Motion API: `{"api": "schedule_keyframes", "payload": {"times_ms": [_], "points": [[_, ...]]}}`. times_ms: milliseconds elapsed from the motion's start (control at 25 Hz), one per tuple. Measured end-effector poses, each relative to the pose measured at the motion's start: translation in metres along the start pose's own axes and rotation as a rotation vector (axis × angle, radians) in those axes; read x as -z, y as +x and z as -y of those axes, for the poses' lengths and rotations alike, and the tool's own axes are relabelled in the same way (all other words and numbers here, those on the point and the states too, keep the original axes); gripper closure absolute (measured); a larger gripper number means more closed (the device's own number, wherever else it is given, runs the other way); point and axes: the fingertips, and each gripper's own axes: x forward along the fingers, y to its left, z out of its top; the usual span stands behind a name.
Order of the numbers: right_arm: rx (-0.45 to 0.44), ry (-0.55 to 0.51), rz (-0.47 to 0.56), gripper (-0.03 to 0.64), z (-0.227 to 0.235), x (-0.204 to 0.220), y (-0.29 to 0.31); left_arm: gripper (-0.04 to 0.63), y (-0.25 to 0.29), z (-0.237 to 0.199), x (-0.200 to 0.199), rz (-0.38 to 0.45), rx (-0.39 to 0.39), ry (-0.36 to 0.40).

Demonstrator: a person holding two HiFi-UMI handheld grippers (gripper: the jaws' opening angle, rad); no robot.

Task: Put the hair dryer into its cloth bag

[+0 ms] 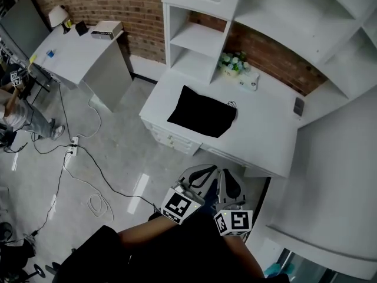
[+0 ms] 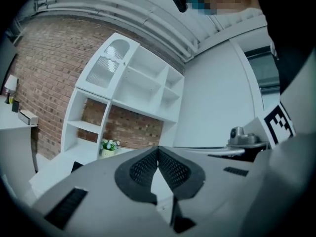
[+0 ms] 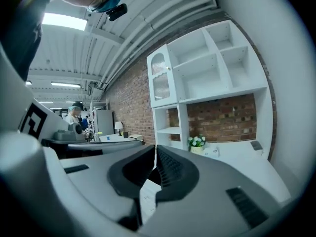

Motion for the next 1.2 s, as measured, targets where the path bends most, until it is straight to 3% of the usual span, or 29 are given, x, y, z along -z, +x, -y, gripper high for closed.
{"api": "schedule_keyframes", "payload": {"times_ms": [320, 480, 1040, 1200], "points": [[0.008, -0.041, 0.066, 0.598, -0.013, -0.018, -0.013, 0.578, -0.01, 0.013, -0.01, 0.012, -0.035, 0.08], [0.025, -0.069, 0.08, 0.598, -0.02, -0.023, -0.014, 0.578, -0.018, 0.017, -0.023, 0.056, -0.048, 0.141], [0.09, -0.104, 0.054, 0.598, -0.004, -0.017, -0.017, 0.578, -0.003, 0.025, -0.016, 0.034, -0.04, 0.148], [0.089, -0.155, 0.03, 0.598, -0.006, -0.009, -0.01, 0.578, 0.0, 0.017, -0.008, 0.017, -0.057, 0.142]]}}
